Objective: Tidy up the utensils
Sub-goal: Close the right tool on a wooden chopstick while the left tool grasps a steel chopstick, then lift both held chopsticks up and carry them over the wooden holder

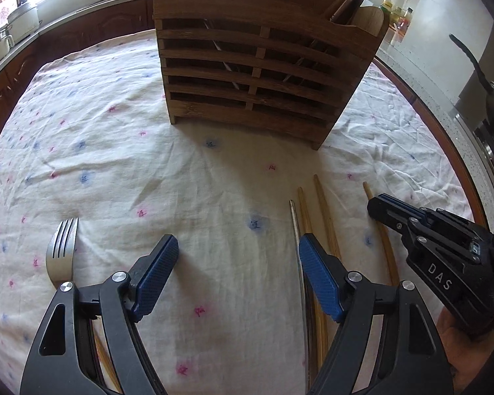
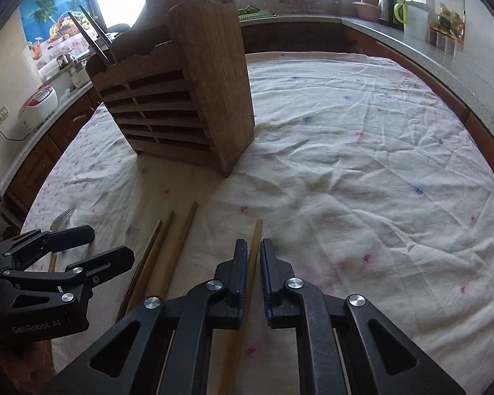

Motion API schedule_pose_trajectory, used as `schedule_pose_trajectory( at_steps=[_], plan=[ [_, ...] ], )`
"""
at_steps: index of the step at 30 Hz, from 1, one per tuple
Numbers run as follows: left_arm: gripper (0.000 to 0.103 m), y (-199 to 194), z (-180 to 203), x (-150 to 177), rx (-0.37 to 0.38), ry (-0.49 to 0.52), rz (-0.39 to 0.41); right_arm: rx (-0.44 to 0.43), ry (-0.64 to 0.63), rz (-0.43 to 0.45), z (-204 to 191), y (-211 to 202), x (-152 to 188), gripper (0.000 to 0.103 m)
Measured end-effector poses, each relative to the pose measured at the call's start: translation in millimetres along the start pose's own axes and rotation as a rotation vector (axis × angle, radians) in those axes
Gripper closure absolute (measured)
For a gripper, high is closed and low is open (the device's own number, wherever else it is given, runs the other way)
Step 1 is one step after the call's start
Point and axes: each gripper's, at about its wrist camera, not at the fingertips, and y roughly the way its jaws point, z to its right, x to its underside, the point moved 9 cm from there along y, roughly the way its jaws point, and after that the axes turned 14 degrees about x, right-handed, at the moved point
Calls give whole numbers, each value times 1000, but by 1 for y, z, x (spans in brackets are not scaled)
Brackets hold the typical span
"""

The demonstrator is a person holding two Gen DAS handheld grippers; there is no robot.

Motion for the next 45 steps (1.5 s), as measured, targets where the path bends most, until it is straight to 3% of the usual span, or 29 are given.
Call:
schedule_pose_trajectory(
  at_steps=[8,10,13,16,18,20,25,32,45],
  plan=[
    [26,15,13,-5,-76,116,-8,-14,51,-10,22,-3,6,97],
    [28,14,12,-5,-66,124,-4,-11,46,-7,20,-2,5,97],
    [41,13,10,-8,-64,129,-8,-10,26,-8,15,1,-1,97],
    [63,15,18,-12,-58,146,-13,11,-12,0,8,5,-4,97],
    [84,18,28,-12,-50,177,-18,31,-38,13,4,5,-5,97],
    [94,20,36,-10,-45,204,-21,39,-51,12,2,5,-5,96],
    [98,9,34,-3,42,140,-21,-35,8,1,5,-7,-1,98],
    [99,-43,32,8,130,81,59,-119,84,86,10,-63,-9,98],
    [99,-149,31,1,178,63,250,-143,112,247,10,-144,-31,98]
  ],
)
